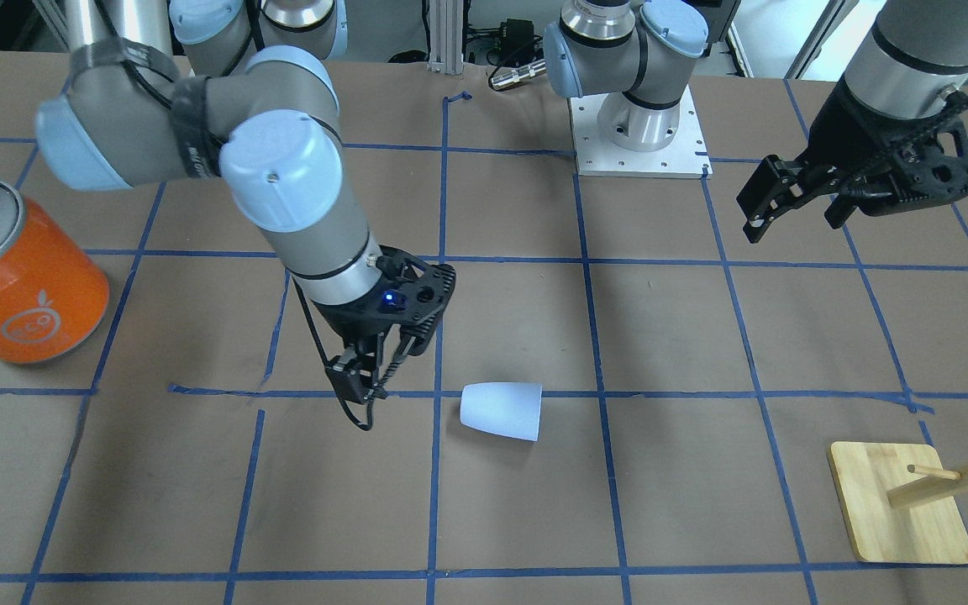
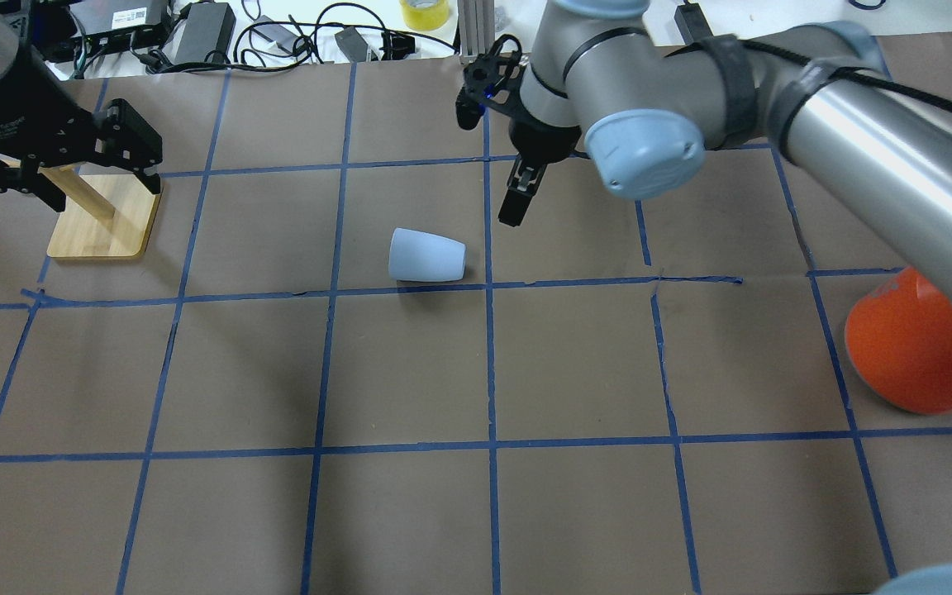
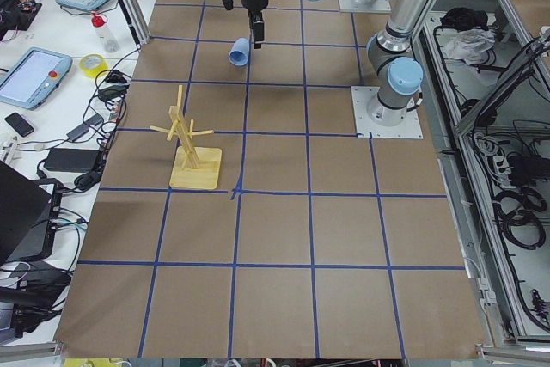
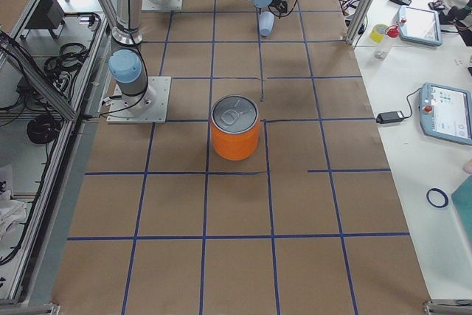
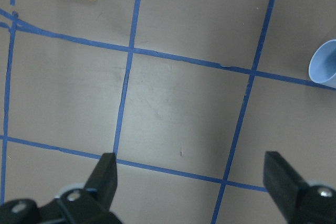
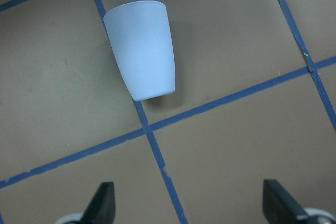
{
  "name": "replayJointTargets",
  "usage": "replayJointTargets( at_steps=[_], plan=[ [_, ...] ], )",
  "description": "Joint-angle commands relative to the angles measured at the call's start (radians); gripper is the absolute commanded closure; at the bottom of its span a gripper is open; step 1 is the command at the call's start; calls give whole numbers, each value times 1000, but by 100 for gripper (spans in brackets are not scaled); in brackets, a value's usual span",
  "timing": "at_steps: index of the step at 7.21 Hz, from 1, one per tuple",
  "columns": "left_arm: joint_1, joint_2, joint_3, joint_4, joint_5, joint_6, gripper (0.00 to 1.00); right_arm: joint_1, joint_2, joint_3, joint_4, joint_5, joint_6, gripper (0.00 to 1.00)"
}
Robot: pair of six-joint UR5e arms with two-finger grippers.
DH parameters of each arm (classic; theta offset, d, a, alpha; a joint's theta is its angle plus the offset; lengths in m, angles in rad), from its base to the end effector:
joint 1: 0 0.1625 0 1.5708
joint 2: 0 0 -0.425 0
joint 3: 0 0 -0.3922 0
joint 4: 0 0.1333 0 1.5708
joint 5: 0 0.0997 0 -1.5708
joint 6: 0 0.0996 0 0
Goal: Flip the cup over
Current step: 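Withdraw the right gripper while the left gripper moves toward the cup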
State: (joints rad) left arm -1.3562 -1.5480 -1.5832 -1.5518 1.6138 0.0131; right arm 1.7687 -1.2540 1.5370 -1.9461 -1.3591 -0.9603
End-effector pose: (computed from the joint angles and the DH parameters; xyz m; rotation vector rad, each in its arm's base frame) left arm -0.0228 -0.5014 0.4949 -0.3123 3.0795 -0.0376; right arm 0.2726 -0.5749 0.3691 -1.6373 2.4774 -0.2447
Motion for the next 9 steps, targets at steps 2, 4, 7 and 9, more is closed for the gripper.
replayJointTargets(
  at_steps=[2,4,7,9],
  plan=[
    [0,-49,-52,105,-93,-15,0,-176,-171,-2,258,29,81,0],
    [-14,-98,-115,203,-194,-9,0,-193,-251,-18,317,-103,289,0],
    [-82,-167,-201,283,-419,-16,0,-190,-255,-138,516,-156,527,0],
    [-101,-242,-212,412,-492,-36,0,-193,-269,-146,513,-210,638,0]
  ],
)
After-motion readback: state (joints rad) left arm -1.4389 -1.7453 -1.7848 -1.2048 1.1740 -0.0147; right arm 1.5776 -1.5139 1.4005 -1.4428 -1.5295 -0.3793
